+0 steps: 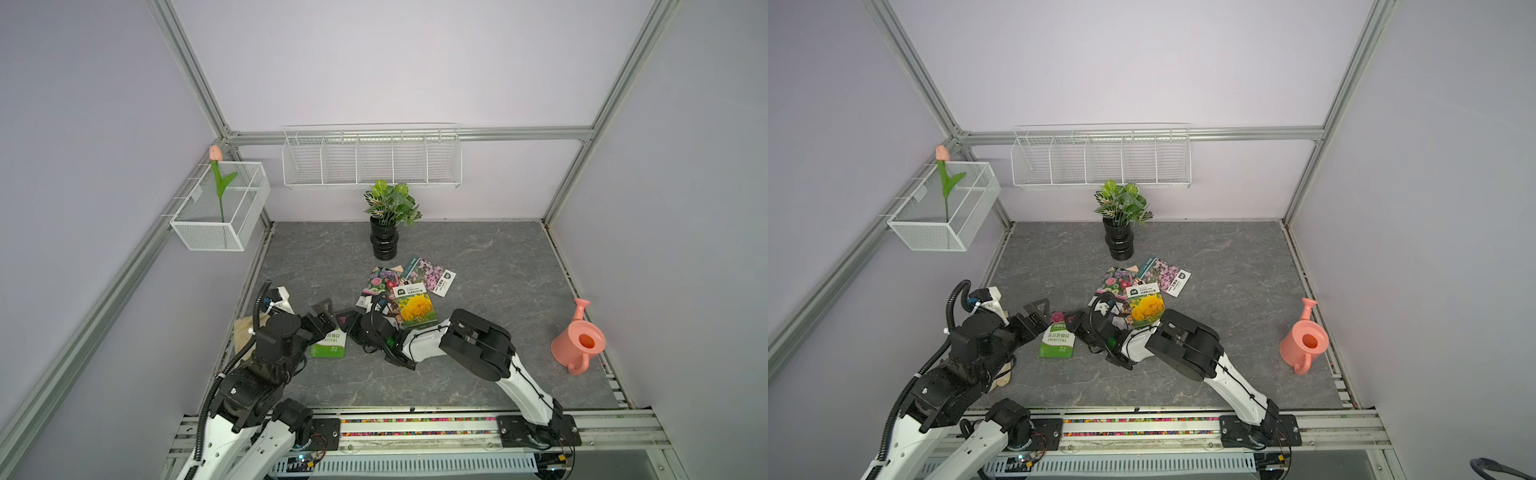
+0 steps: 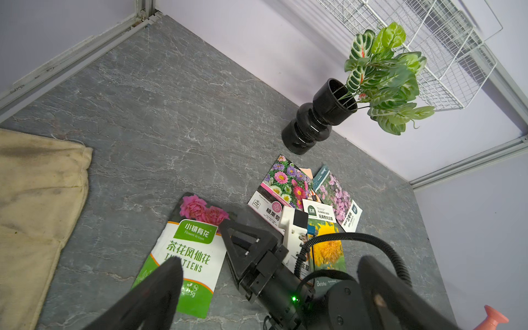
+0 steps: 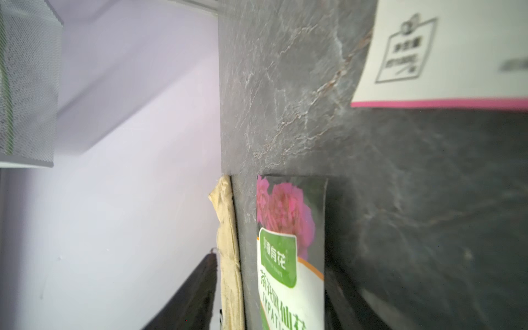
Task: Arrange the seed packets in a row
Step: Place the seed packet at the center of the board, then move the seed packet to the center of the board.
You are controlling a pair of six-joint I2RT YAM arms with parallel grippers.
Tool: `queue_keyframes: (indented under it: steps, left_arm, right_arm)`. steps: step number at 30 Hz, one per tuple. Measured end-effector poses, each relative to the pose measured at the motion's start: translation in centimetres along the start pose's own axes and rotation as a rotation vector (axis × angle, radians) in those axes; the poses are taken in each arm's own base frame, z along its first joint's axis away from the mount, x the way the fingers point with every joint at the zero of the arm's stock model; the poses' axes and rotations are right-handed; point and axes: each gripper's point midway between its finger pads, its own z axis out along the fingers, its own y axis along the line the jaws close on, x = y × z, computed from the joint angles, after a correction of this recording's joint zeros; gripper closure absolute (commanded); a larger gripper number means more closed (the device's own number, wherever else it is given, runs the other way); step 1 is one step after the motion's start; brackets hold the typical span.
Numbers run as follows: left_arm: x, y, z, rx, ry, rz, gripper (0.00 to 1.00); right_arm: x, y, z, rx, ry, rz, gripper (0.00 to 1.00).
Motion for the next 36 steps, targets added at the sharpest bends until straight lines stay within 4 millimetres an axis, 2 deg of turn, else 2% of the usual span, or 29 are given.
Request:
queue_keyframes:
  steps: [5,10,13,15,18,20,22,24,31,34,36]
  left_arm:
    - [1.8,0.1,1.7,0.012,0.040,-0.030,0.02]
    - [4.9,0.0,5.1,0.022,0.130,-0.060,0.02]
    - [6.7,-0.8,7.3,0.047,0.196,-0.079,0.02]
    - [7.7,-1.8,8.8,0.073,0.240,-0.093,0.02]
    - [10.1,-2.9,11.5,0.078,0.321,-0.099,0.03]
    - [12.0,-3.3,12.8,0.070,0.379,-0.092,0.03]
    - [13.8,-3.8,14.2,0.071,0.427,-0.088,0.03]
    - [15.3,-4.4,15.5,0.075,0.463,-0.086,0.03]
    - [18.1,-6.3,19.6,0.116,0.531,-0.098,0.05]
    - [18.8,-6.7,20.5,0.131,0.547,-0.101,0.05]
    - [19.2,-6.8,21.1,0.134,0.556,-0.102,0.06]
  right_arm:
    - [-1.2,-0.1,-3.5,0.058,-0.008,-0.057,0.29]
    - [-4.2,2.5,-8.5,0.074,-0.039,-0.153,0.26]
    - [-7.2,4.1,-11.8,0.081,-0.087,-0.215,0.21]
    - [-9.6,4.4,-14.1,0.103,-0.127,-0.246,0.19]
    - [-13.9,3.2,-17.4,0.173,-0.183,-0.276,0.17]
    - [-16.8,1.6,-18.7,0.231,-0.200,-0.288,0.17]
    - [-18.9,-0.5,-19.6,0.303,-0.197,-0.298,0.16]
    - [-19.9,-2.3,-19.9,0.359,-0.167,-0.309,0.16]
    - [-21.5,-6.8,-19.8,0.412,-0.052,-0.280,0.17]
    - [-21.9,-8.1,-19.6,0.405,-0.016,-0.255,0.18]
    - [-21.5,-8.4,-19.1,0.384,0.014,-0.251,0.18]
